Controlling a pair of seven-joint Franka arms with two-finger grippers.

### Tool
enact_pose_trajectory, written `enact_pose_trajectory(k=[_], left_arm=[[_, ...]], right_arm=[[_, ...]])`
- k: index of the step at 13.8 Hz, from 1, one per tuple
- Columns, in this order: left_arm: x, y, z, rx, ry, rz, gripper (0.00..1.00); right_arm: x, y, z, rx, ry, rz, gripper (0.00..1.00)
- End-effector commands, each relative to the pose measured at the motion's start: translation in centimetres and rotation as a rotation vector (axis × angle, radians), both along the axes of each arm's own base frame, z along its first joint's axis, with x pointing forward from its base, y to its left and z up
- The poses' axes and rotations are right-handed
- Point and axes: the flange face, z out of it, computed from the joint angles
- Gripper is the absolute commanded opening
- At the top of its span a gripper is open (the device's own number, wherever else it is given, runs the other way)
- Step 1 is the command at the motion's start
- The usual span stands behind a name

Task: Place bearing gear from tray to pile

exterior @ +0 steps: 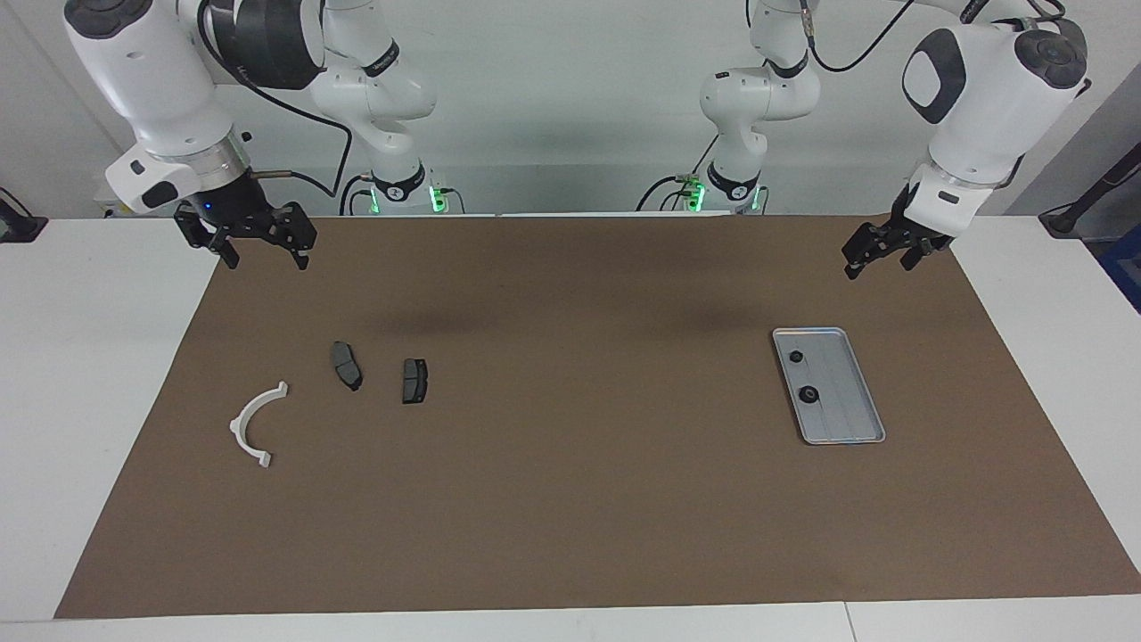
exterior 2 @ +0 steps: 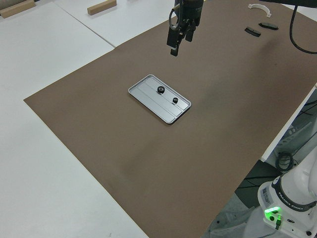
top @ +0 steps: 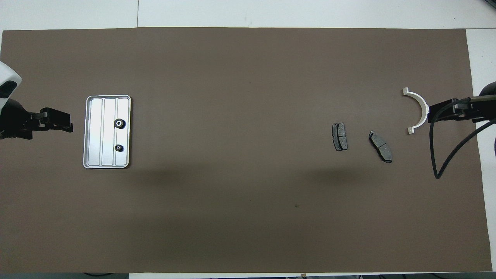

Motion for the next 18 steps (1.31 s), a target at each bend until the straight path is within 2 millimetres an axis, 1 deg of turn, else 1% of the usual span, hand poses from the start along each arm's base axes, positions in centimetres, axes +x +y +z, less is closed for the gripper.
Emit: enact_pose_trajectory(k=[1,5,8,10,12,14,18], left_arm=[[-0.3,-0.1,0.5,-0.012,-0.017,-0.001,1.00],[-0.5,-0.2,0.5,-0.012,-0.011,-0.001,1.00],[-0.4,0.0,0.2,-0.012,-0.017,-0.005,1.00],[-0.6,0.2,-0.4,-0.011,-0.014,-0.004,1.00],[-0.7,0.6,-2.0,-0.010,-0.019,0.003,1.00],[-0.6,0.3,-4.0,-0.010,-0.023,-0.001,1.00],[-0.7,0.2,-9.3,-0.010,-0.037,-0.002,1.00]], right_arm=[[-0.4,-0.6,0.1,0.010,-0.011,0.001,1.00],[-0.4,-0.7,0.1,0.010,-0.009,0.001,1.00],[-0.4,-0.7,0.1,0.010,-0.009,0.002,1.00],[-0.4,-0.7,0.1,0.010,-0.009,0.002,1.00],[-0.4,-0.7,0.1,0.010,-0.011,0.001,1.00],[-0.4,-0.7,0.1,0.010,-0.011,0.001,1.00],[-0.4,-1.2,0.1,0.010,-0.009,0.005,1.00]])
